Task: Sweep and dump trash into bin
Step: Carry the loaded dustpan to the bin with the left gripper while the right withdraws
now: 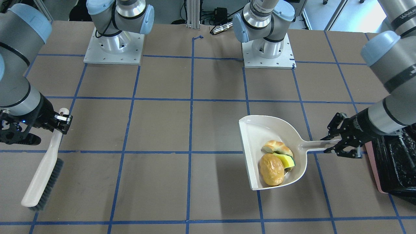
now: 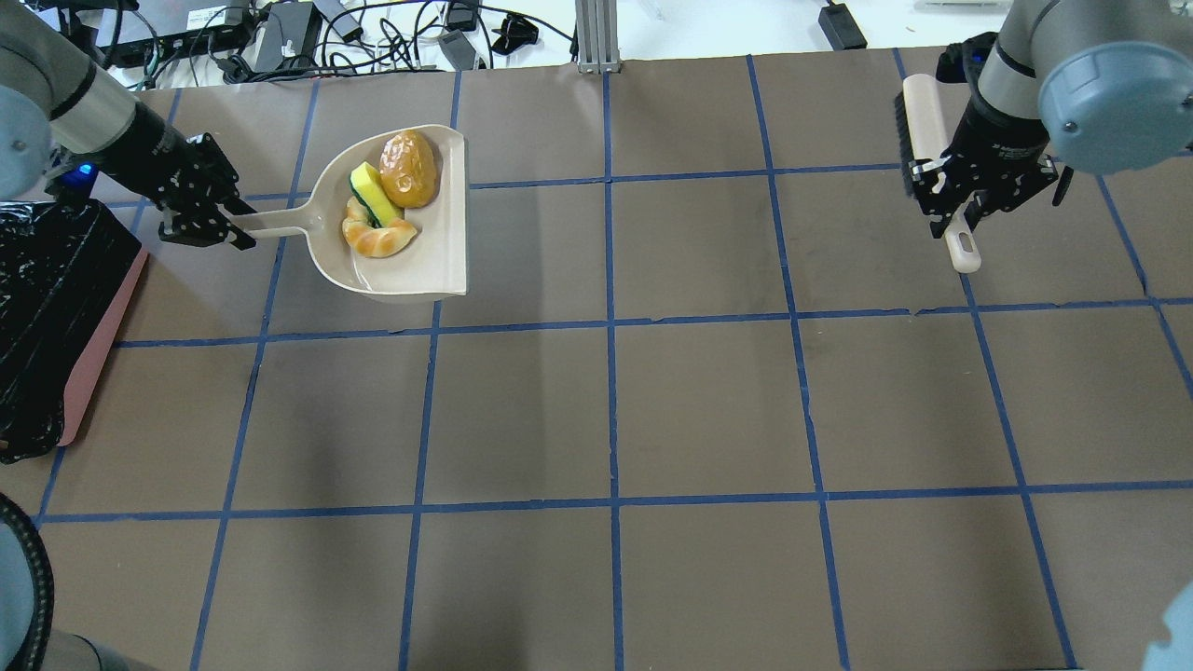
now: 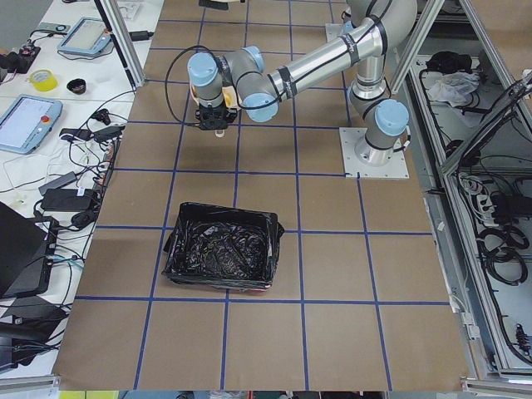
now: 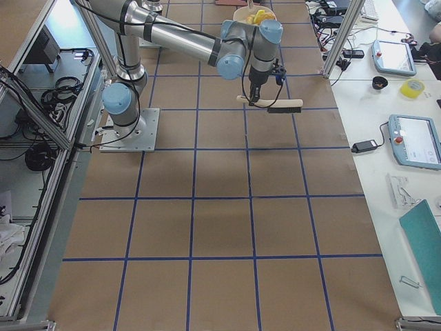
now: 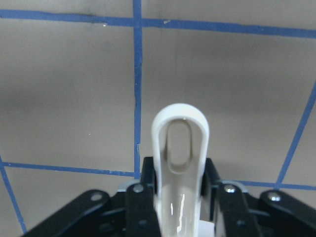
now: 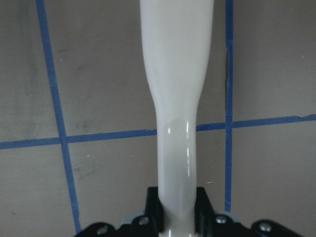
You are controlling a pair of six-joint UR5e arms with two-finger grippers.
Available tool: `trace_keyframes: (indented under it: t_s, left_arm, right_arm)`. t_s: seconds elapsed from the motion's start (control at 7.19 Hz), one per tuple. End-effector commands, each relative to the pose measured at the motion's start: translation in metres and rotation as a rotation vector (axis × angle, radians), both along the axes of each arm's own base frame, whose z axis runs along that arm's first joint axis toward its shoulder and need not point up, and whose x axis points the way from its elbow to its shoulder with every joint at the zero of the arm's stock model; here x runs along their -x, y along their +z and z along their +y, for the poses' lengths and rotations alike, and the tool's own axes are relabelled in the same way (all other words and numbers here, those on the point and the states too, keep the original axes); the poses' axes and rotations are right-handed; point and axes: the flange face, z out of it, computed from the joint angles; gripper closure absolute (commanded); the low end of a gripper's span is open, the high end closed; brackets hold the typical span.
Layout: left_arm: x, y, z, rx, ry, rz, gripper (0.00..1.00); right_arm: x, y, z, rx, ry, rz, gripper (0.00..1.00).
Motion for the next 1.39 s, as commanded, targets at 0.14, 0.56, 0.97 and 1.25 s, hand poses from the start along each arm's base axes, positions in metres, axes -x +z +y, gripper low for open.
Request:
trace_keyframes:
  t_s: [0.14, 0.56, 0.97, 1.25]
  left_arm:
    - [-0.079, 0.018, -0.004, -0.013, 0.011, -0.002, 1.0]
    - [-0.176, 0.038, 0.006, -0.032, 0.032, -0.056, 1.0]
    - [-0.263, 0.05, 0.009, -0.044, 0.028, -0.074, 1.0]
    - [-0.313, 0.058, 0.006, -0.049, 0.022, -0.088, 1.0]
  right_arm:
    - [0.03, -0.06, -0.038, -0.028, 0.036, -0.018, 1.0]
    - [0.043, -0.096, -0.072, -0.057, 0.031, -0.015, 1.0]
    - [0.047, -0.084, -0.042, -0.11, 0.052, 0.056, 1.0]
    - [0.066, -0.108, -0.02, -0.141, 0.065, 0.034, 1.0]
